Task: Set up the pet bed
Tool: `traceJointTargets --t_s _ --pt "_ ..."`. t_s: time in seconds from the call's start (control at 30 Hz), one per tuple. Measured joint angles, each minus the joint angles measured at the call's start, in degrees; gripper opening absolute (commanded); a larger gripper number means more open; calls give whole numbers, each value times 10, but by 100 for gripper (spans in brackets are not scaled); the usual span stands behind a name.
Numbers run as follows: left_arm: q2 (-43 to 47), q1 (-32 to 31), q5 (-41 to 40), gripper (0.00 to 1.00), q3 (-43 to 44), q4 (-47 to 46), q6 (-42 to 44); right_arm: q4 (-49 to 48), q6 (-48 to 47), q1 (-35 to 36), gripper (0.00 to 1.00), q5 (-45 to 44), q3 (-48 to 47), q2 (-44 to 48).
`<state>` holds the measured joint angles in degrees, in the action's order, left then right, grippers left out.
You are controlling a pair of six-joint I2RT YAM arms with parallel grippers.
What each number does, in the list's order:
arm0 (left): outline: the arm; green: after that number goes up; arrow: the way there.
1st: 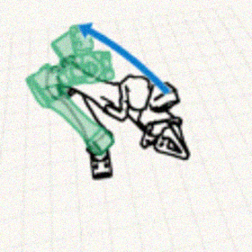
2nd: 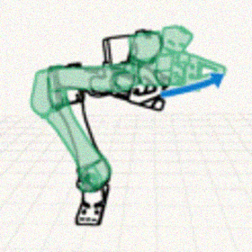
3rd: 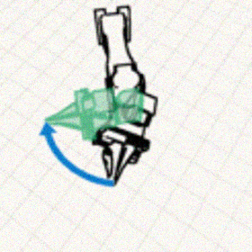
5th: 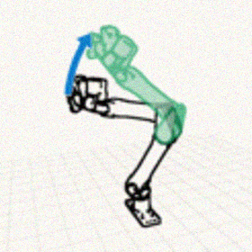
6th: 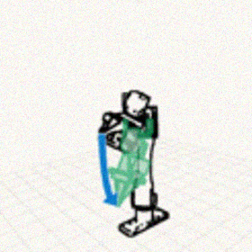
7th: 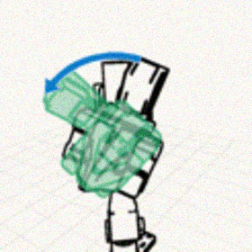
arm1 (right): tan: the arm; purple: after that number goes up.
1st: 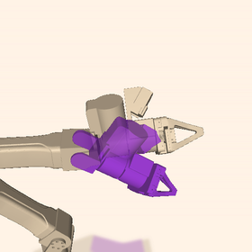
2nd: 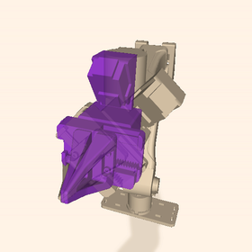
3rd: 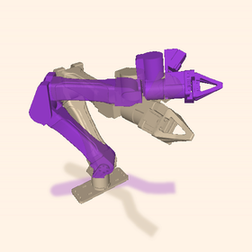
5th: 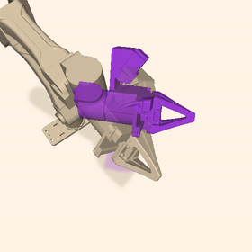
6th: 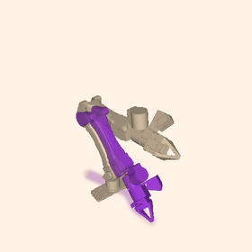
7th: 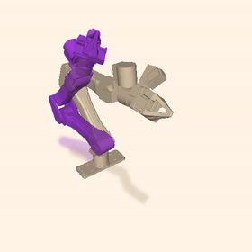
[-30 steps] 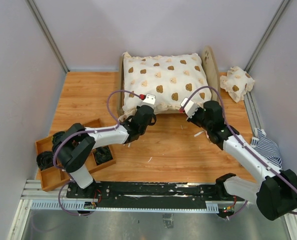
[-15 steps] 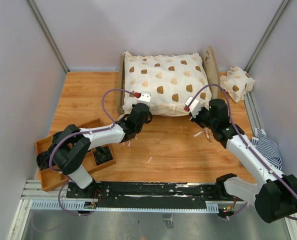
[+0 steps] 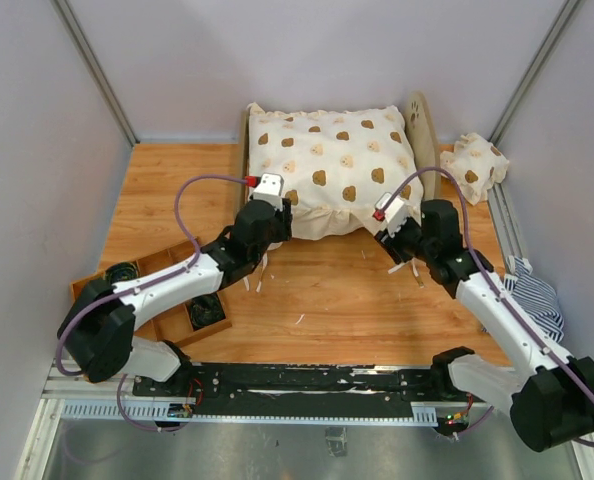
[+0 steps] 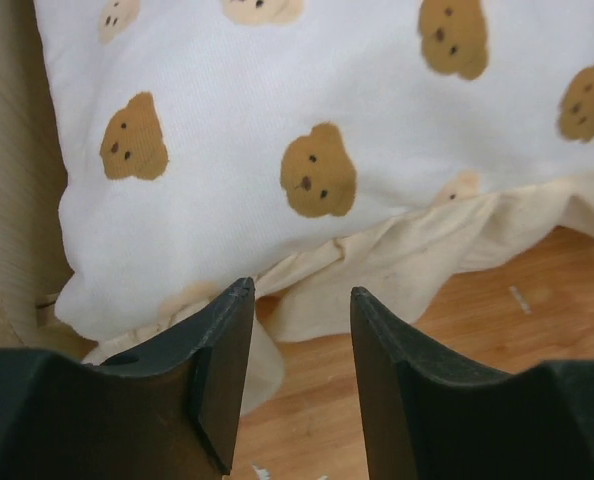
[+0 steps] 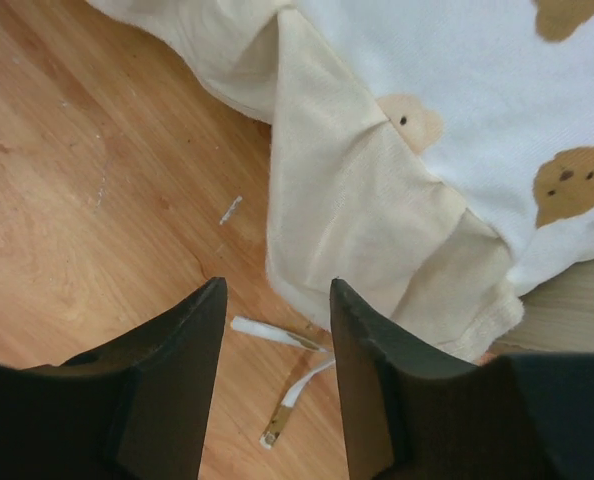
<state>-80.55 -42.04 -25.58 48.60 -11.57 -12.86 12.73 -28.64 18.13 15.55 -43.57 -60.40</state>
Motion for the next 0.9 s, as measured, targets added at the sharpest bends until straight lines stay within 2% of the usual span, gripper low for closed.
traceJointTargets --t_s 0.13,0.23,0.37,0.47,0.7,0.9 --pt "45 0 26 53 -2 1 -9 -33 55 -2 46 24 1 29" --pt "52 0 32 53 -2 -1 -9 -95 118 -2 42 21 4 30" --pt "33 1 32 51 0 -3 -5 -159 175 -2 42 -8 4 -12" --pt "3 8 31 46 4 -4 -2 -184 199 -2 41 -34 3 -61" --pt "-40 51 0 37 -9 -1 -12 -171 229 -2 41 -124 3 -164" --pt "-40 88 -13 36 -16 4 -16 -152 241 -2 41 -200 3 -169"
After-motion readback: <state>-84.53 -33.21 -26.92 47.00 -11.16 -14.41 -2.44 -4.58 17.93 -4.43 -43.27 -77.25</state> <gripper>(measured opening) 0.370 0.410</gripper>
